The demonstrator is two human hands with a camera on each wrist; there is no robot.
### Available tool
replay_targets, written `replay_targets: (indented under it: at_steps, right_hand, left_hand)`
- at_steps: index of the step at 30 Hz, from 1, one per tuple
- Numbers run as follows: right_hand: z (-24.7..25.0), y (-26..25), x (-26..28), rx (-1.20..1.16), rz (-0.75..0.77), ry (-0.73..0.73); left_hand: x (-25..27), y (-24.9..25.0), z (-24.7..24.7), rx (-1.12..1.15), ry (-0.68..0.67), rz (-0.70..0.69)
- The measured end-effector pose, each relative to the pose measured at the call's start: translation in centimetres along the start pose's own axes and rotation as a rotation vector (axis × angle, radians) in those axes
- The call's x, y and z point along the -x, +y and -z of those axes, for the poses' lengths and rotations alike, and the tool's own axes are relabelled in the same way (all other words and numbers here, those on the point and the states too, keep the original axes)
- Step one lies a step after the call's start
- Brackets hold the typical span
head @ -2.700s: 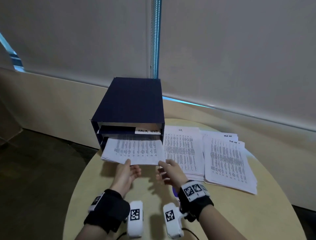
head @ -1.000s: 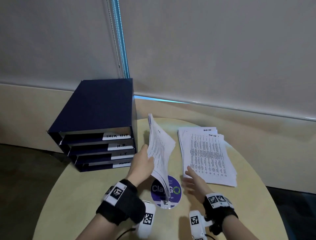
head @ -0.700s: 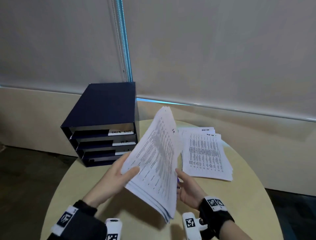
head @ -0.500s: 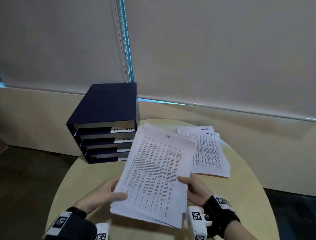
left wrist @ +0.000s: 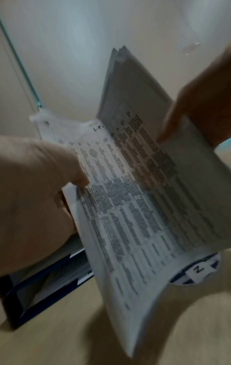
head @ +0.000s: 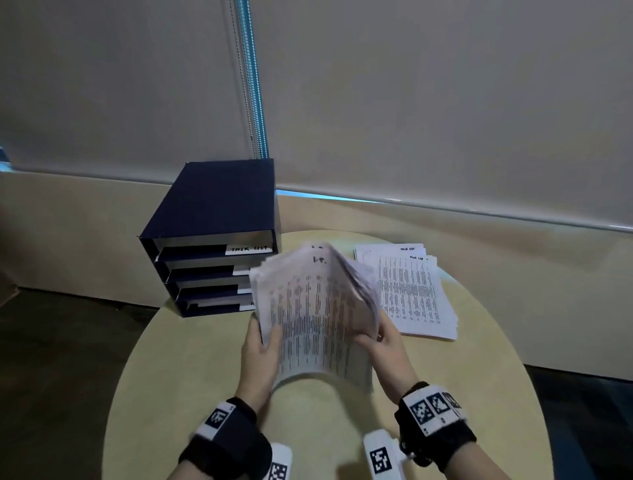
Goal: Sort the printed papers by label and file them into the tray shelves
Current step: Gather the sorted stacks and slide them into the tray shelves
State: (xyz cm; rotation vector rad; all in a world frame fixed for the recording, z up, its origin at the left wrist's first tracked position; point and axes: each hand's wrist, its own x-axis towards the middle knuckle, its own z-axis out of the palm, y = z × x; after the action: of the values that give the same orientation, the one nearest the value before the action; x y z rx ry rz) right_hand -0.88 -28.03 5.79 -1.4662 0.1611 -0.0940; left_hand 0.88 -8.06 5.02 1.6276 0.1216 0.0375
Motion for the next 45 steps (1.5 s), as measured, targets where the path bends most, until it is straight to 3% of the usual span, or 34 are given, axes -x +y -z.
replay_targets:
  at_steps: [3,7,10,12,14,18,27,30,36,38,41,45]
  right_hand:
    - [-0.4,-1.0,0.4,-0.097,0.052,0.002]
    - [-0.6,-2.0,0.8,0.010,0.171,0.048]
    - [-0.6,-2.3,1.0,0.402,0.443,0.173]
    - [-0.3,-2.0,0.7,0.718,0.635,0.159]
    - [-0.1,-1.7,0.6,0.940,0.690,0.110]
    - [-0.5,-2.1,0.7,0.884,0.623,0.137]
    - [-1.4,-2.9,0.2,0.235,0.343,0.217]
    - [-1.7,-1.3,0.1,0.110,0.218,0.216]
    - [-2.0,4.5,-0.7,0.264,-0.104,0.207]
    - [-2.5,5.2,-1.7,0.277,-0.159,0.205]
    - [-4.5,7.1,-3.2,0.282,-0.282,0.154]
    - [-9.1,9.9,-4.5,0.332,-0.420,0.013]
  left_hand:
    - [1.1,0.6,-0.7,0.028,0.011,-0.050]
    - [0.4,0.0,0.2,0.068,0.074,-0.024]
    - [-0.1,0.5,0.3,0.092,0.072,-0.027]
    - [-0.4,0.7,0.3,0.077,0.071,-0.037]
    - [-0.6,0.8,0.3,0.068,0.070,-0.031]
    - [-0.7,0.6,0.2,0.076,0.058,-0.006]
    - [-1.1,-2.2,0.1,0.023,0.095,-0.016]
    - [-0.7,-4.0,-0.2,-0.020,0.103,0.063]
    - [-2.5,-14.1,0.3,-0.224,0.037,0.291]
    - [-2.4,-13.6,1.2,-0.275,0.027,0.309]
    - [-0.1,-8.4,3.4,-0.312,0.032,0.347]
    - [1.0,-8.8,8.4,-0.270,0.149,0.410]
